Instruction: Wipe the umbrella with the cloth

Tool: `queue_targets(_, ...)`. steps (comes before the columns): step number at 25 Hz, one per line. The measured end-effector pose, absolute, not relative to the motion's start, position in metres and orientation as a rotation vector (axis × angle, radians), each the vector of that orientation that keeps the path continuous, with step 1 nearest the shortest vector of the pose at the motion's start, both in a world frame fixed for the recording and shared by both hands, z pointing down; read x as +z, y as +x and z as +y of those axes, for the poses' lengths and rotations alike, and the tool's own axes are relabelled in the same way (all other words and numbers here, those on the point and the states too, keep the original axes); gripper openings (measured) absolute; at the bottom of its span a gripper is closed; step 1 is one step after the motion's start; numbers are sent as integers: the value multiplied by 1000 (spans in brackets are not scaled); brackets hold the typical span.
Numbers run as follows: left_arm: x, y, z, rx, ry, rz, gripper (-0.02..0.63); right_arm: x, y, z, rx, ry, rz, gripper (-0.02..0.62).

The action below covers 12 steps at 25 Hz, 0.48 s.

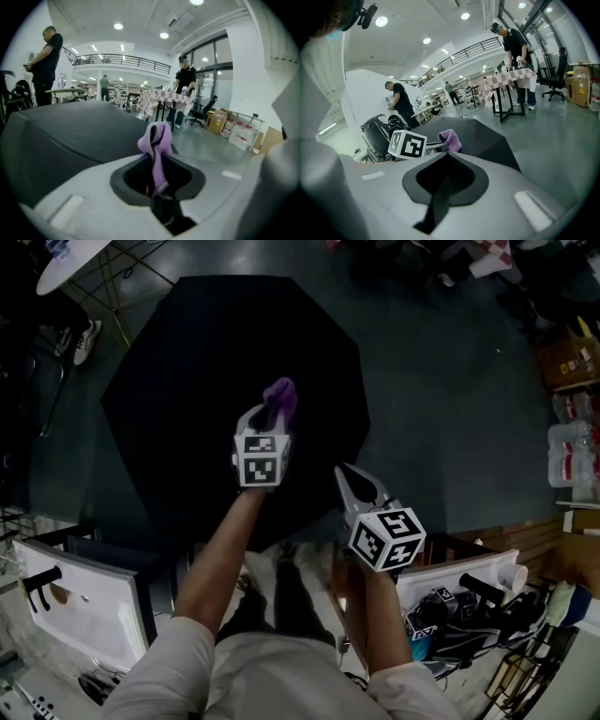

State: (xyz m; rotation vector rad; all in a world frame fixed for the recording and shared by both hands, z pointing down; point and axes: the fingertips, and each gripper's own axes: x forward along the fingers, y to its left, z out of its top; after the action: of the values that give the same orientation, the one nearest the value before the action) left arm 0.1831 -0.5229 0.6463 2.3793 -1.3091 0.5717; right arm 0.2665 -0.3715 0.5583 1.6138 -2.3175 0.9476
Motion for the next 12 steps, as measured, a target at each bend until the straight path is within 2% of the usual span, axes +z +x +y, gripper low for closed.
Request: queue_targets(12,608,67,-529,504,2310,-1494,71,549,205,-396,886,1574,-2344,5)
